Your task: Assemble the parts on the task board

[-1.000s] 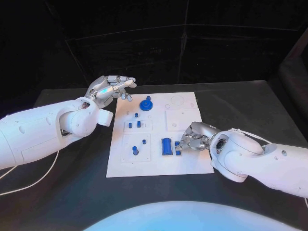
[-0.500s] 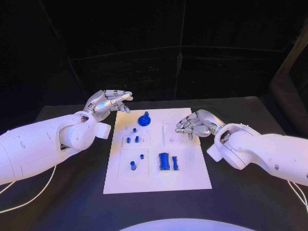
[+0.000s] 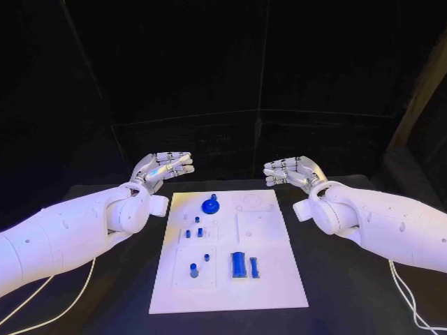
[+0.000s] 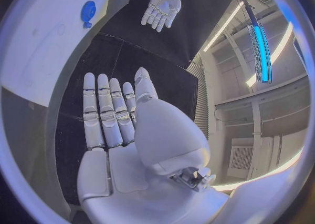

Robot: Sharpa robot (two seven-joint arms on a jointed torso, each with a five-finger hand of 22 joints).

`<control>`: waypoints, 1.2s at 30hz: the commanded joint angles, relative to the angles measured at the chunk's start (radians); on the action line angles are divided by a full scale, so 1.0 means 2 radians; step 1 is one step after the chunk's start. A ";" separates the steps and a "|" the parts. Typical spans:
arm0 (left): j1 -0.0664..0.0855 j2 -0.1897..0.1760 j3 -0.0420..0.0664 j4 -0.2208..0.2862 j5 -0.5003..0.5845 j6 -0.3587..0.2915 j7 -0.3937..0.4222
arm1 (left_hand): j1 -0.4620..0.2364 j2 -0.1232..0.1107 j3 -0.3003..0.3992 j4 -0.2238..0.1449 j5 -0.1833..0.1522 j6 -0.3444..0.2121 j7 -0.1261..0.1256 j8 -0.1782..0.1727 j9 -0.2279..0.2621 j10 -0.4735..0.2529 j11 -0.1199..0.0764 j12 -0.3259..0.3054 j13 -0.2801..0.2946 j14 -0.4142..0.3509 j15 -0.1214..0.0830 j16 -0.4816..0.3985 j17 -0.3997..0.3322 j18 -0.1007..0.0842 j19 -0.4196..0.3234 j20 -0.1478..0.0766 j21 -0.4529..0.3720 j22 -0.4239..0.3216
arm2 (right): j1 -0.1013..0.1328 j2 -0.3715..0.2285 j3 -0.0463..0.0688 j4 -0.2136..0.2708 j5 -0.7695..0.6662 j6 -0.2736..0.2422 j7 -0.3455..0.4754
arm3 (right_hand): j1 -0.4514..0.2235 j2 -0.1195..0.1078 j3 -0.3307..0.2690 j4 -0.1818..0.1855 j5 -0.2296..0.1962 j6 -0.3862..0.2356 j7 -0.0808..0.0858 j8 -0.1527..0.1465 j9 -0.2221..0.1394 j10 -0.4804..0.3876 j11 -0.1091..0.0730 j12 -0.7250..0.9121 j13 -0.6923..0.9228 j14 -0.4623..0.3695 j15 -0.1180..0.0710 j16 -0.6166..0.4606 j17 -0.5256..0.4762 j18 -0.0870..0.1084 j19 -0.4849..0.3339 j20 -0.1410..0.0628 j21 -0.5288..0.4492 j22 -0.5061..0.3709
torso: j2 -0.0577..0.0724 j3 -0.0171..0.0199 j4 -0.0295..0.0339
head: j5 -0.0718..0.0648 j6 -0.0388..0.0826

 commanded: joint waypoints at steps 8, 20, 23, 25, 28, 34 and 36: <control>-0.004 0.003 0.002 0.001 0.002 -0.017 0.003 | -0.270 0.012 -0.054 -0.031 -0.025 -0.193 -0.038 -0.065 -0.033 -0.195 -0.032 -0.051 -0.031 -0.168 -0.029 -0.091 -0.038 -0.026 -0.152 -0.048 -0.066 -0.066 | -0.003 0.007 0.002 -0.005 0.020 -0.005 0.013 | -0.314 -0.031 0.068 -0.012 -0.036 -0.192 -0.039 -0.033 -0.036 -0.211 -0.031 -0.041 -0.060 -0.213 -0.059 -0.047 -0.061 -0.026 -0.174 -0.048 -0.058 -0.086 | -0.007 0.0009 0.0055 | 0.007 0.010; -0.029 -0.033 0.022 0.123 -0.019 -0.165 0.007 | -0.425 0.012 -0.082 -0.031 -0.025 -0.302 -0.093 -0.065 -0.033 -0.306 -0.085 -0.105 -0.031 -0.268 -0.076 -0.127 -0.074 -0.044 -0.240 -0.080 -0.066 -0.095 | -0.030 -0.038 0.023 0.138 0.090 -0.134 0.054 | -0.489 -0.086 0.107 -0.012 -0.089 -0.304 -0.062 -0.033 -0.074 -0.336 -0.076 -0.041 -0.060 -0.345 -0.059 -0.047 -0.061 -0.045 -0.286 -0.074 -0.082 -0.124 | -0.009 0.0011 0.0072 | 0.009 0.012; -0.038 -0.045 0.029 0.162 -0.026 -0.212 0.008 | -0.452 0.012 -0.086 -0.031 -0.025 -0.321 -0.093 -0.065 -0.033 -0.326 -0.085 -0.105 -0.031 -0.286 -0.076 -0.133 -0.074 -0.085 -0.255 -0.086 -0.066 -0.100 | -0.036 -0.049 0.028 0.171 0.106 -0.164 0.063 | -0.520 -0.086 0.114 -0.012 -0.089 -0.323 -0.097 -0.033 -0.074 -0.358 -0.076 -0.041 -0.060 -0.368 -0.059 -0.047 -0.061 -0.048 -0.306 -0.079 -0.121 -0.131 | -0.009 0.0011 0.0072 | 0.009 0.012; -0.043 -0.052 0.033 0.188 -0.031 -0.244 0.009 | -0.472 0.012 -0.090 -0.031 -0.025 -0.335 -0.093 -0.065 -0.033 -0.340 -0.085 -0.105 -0.031 -0.299 -0.076 -0.138 -0.074 -0.085 -0.266 -0.090 -0.066 -0.104 | -0.040 -0.055 0.031 0.191 0.116 -0.183 0.069 | -0.541 -0.086 0.118 -0.012 -0.089 -0.336 -0.097 -0.033 -0.074 -0.373 -0.076 -0.041 -0.060 -0.384 -0.059 -0.047 -0.061 -0.051 -0.319 -0.115 -0.121 -0.136 | -0.009 0.0011 0.0072 | 0.009 0.012; -0.049 -0.060 0.037 0.214 -0.035 -0.275 0.010 | -0.494 0.012 -0.125 -0.031 -0.025 -0.350 -0.093 -0.065 -0.033 -0.356 -0.085 -0.105 -0.031 -0.313 -0.076 -0.143 -0.074 -0.085 -0.279 -0.095 -0.066 -0.141 | -0.043 -0.060 0.033 0.208 0.124 -0.198 0.074 | -0.567 -0.086 0.124 -0.012 -0.089 -0.353 -0.097 -0.033 -0.074 -0.391 -0.076 -0.041 -0.060 -0.403 -0.059 -0.047 -0.061 -0.050 -0.335 -0.115 -0.121 -0.141 | -0.009 0.0011 0.0072 | 0.009 0.012; -0.055 -0.069 0.042 0.243 -0.040 -0.310 0.011 | -0.531 0.012 -0.125 -0.031 -0.025 -0.377 -0.093 -0.065 -0.033 -0.383 -0.085 -0.105 -0.031 -0.338 -0.076 -0.183 -0.074 -0.085 -0.300 -0.130 -0.066 -0.141 | -0.045 -0.063 0.034 0.216 0.128 -0.205 0.076 | -0.610 -0.086 0.167 -0.012 -0.089 -0.381 -0.097 -0.033 -0.074 -0.422 -0.076 -0.041 -0.060 -0.436 -0.059 -0.047 -0.061 -0.086 -0.363 -0.115 -0.121 -0.185 | -0.009 0.0011 0.0072 | 0.009 0.012; -0.055 -0.069 0.042 0.245 -0.041 -0.313 0.011 | -0.542 0.012 -0.125 -0.031 -0.025 -0.384 -0.093 -0.065 -0.033 -0.391 -0.085 -0.105 -0.031 -0.345 -0.076 -0.183 -0.074 -0.085 -0.306 -0.130 -0.066 -0.141 | -0.045 -0.063 0.034 0.216 0.128 -0.205 0.076 | -0.623 -0.086 0.167 -0.012 -0.089 -0.389 -0.097 -0.033 -0.074 -0.431 -0.076 -0.041 -0.060 -0.446 -0.059 -0.047 -0.061 -0.086 -0.371 -0.115 -0.121 -0.185 | -0.009 0.0011 0.0072 | 0.009 0.012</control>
